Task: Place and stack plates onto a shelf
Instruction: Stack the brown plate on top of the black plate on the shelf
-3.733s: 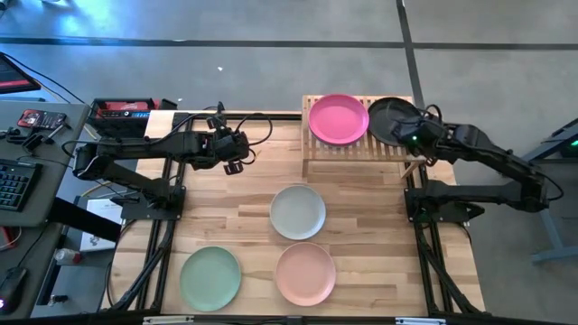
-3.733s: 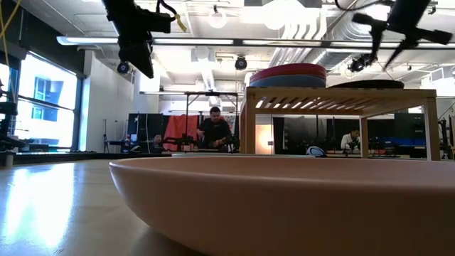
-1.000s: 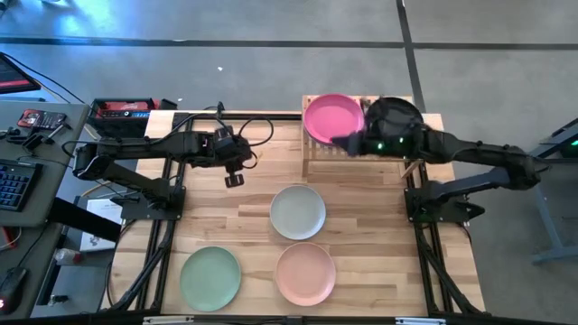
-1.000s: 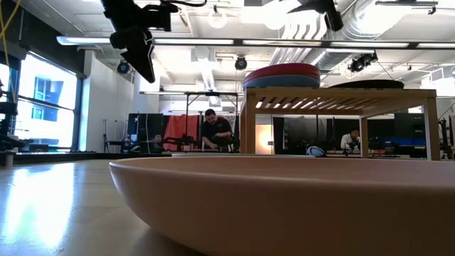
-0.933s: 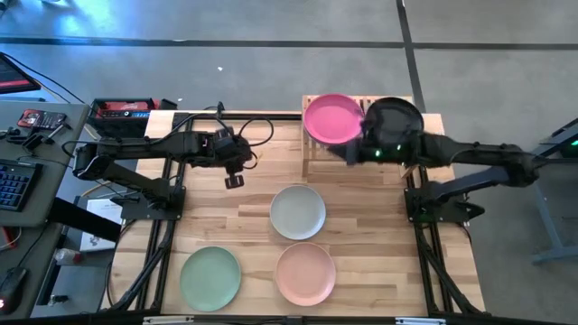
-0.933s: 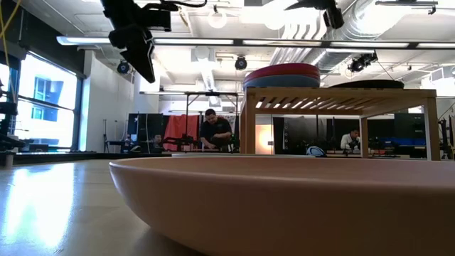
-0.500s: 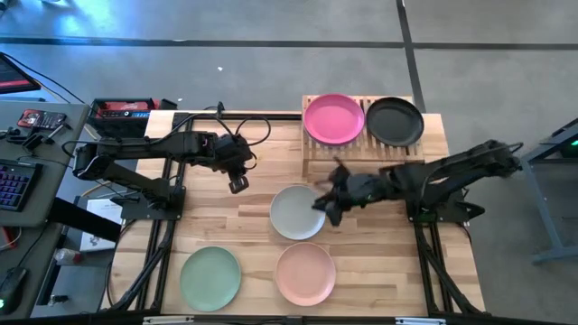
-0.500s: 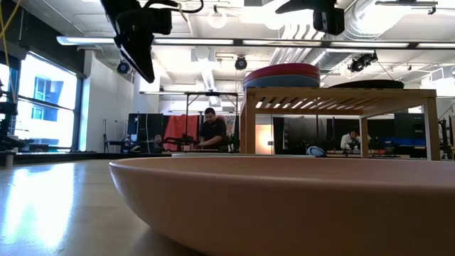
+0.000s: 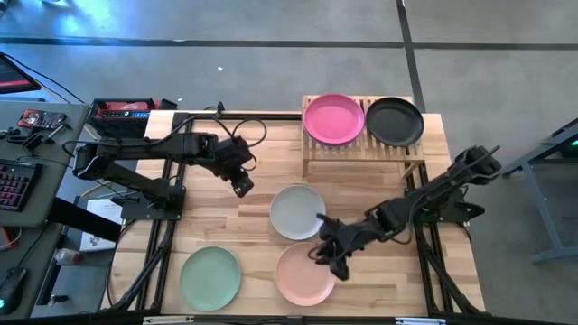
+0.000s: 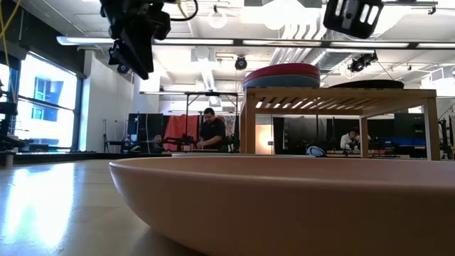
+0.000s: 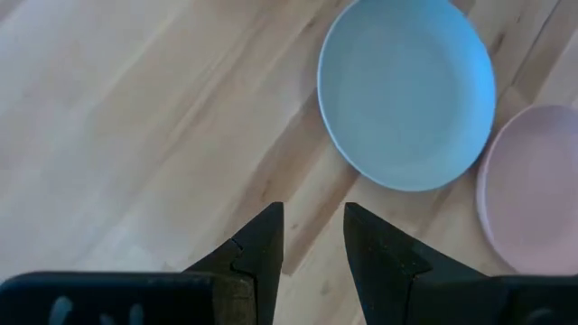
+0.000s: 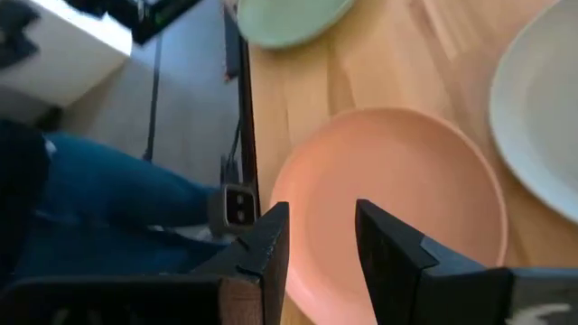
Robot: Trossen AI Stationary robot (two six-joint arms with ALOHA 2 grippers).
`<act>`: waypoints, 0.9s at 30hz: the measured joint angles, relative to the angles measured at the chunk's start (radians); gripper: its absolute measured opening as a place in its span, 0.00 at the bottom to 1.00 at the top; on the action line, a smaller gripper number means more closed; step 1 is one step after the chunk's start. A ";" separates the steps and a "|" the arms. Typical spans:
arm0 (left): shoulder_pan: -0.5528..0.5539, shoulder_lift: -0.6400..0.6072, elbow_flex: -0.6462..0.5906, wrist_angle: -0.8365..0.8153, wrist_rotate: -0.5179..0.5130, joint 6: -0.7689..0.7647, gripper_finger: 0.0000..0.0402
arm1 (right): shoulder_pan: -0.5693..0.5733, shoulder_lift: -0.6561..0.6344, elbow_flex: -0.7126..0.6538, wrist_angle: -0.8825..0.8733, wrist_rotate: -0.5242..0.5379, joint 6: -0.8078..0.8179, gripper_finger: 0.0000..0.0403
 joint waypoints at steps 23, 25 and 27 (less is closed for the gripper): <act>-0.184 0.000 0.000 0.004 -0.002 -0.308 0.26 | 0.148 0.248 0.000 0.041 -0.038 -0.427 0.27; -0.193 0.000 0.000 0.004 -0.004 -0.319 0.26 | 0.157 0.260 0.000 0.044 -0.038 -0.447 0.27; -0.201 0.000 0.000 0.004 -0.005 -0.319 0.26 | 0.166 0.271 0.000 0.045 -0.038 -0.468 0.27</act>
